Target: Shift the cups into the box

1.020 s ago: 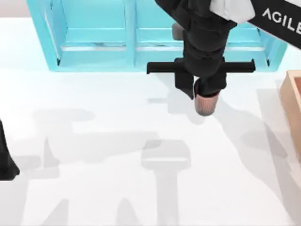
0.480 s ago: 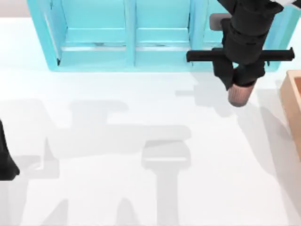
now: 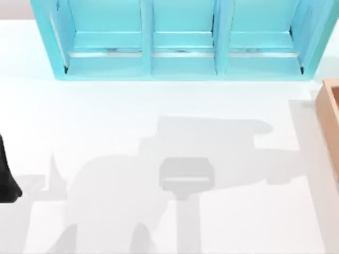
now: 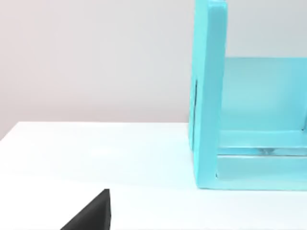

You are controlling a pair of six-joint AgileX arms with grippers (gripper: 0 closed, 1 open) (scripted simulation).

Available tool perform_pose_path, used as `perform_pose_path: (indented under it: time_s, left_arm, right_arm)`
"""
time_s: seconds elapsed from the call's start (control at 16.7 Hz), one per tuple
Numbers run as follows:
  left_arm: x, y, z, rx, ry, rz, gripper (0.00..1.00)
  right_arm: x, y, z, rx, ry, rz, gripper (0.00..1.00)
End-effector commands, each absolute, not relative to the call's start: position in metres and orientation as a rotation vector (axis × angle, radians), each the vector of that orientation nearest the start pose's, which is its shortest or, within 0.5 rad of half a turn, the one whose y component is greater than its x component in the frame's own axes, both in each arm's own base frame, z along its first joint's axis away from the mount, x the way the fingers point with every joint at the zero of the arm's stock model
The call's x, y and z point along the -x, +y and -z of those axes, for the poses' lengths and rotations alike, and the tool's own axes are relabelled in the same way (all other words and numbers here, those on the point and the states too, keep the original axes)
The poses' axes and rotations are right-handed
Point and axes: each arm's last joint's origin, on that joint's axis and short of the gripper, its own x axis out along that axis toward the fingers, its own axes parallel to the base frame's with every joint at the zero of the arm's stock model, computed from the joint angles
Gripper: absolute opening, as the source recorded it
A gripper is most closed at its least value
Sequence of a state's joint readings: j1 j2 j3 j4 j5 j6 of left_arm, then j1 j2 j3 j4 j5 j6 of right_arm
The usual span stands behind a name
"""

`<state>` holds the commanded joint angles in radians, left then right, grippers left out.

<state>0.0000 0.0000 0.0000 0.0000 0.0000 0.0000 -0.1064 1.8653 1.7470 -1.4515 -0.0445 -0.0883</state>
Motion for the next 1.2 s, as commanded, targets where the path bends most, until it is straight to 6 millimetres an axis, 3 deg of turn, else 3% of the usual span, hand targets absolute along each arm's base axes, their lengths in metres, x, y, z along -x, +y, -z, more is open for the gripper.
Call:
perform_pose_path:
  time_s: [0.12, 0.3, 0.66, 1.02, 1.2]
  left_arm:
    - [-0.106, -0.001, -0.160, 0.000, 0.000, 0.000, 1.00]
    - [-0.106, -0.001, -0.160, 0.000, 0.000, 0.000, 1.00]
    - [-0.106, -0.001, -0.160, 0.000, 0.000, 0.000, 1.00]
    - [-0.106, -0.001, -0.160, 0.000, 0.000, 0.000, 1.00]
    - [-0.106, -0.001, -0.160, 0.000, 0.000, 0.000, 1.00]
  right_arm:
    - [-0.334, -0.064, -0.289, -0.059, 1.566, -0.038, 0.00]
    - [-0.318, -0.084, -0.292, -0.070, 1.566, -0.049, 0.00]
    - [-0.319, -0.084, -0.288, -0.067, 1.566, -0.049, 0.00]
    - [-0.318, -0.087, -0.238, -0.069, 1.560, -0.050, 0.00]
    - [-0.317, -0.088, -0.227, -0.071, 1.566, -0.049, 0.00]
